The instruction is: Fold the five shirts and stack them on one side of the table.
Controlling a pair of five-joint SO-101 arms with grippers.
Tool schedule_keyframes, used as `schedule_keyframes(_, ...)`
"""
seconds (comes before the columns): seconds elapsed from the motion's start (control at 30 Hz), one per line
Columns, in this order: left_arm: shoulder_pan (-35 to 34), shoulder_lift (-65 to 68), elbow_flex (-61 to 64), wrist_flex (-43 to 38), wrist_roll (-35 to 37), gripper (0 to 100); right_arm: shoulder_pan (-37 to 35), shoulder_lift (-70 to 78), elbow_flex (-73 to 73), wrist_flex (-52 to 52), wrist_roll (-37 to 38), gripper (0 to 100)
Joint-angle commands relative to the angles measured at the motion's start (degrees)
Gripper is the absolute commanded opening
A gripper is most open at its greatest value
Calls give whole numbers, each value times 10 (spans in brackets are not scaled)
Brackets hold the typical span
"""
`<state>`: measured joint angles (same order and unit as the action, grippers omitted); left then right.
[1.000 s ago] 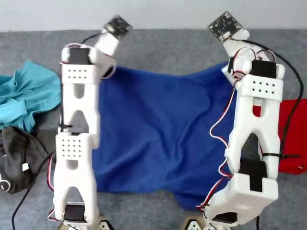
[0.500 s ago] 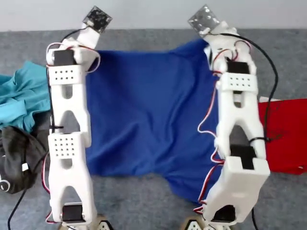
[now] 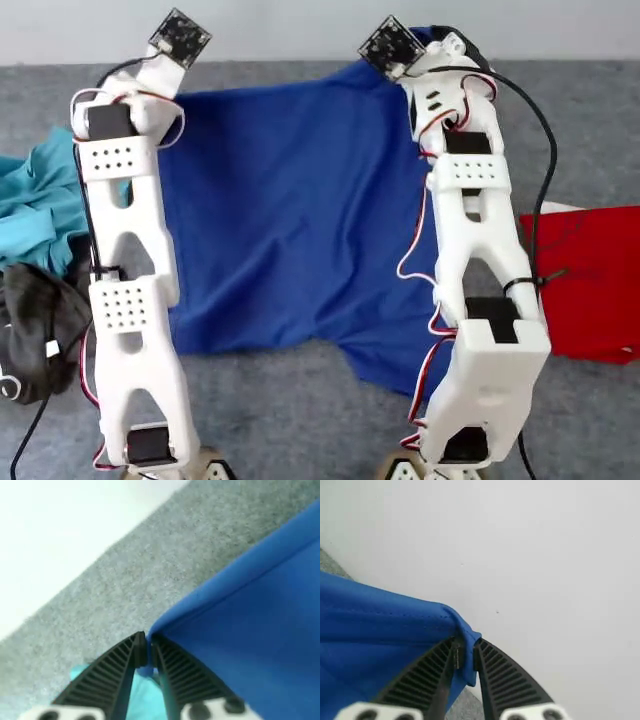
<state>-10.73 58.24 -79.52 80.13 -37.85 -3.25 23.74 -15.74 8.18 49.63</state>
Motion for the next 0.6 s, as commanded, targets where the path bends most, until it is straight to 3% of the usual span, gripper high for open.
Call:
schedule_keyframes(0.0,10,-8,-27,-4,-25,13,4,-11,-34,22,8,9)
schedule_keyframes(0.13,18,-11,-27,65,-39,13,4,-31,-34,131,7,9)
schedule_keyframes(0.33,21,-13,-29,207,-65,13,4,-110,-34,386,4,9)
schedule_keyframes(0.57,-6,-14,-26,207,-56,13,12,-169,-34,645,4,9)
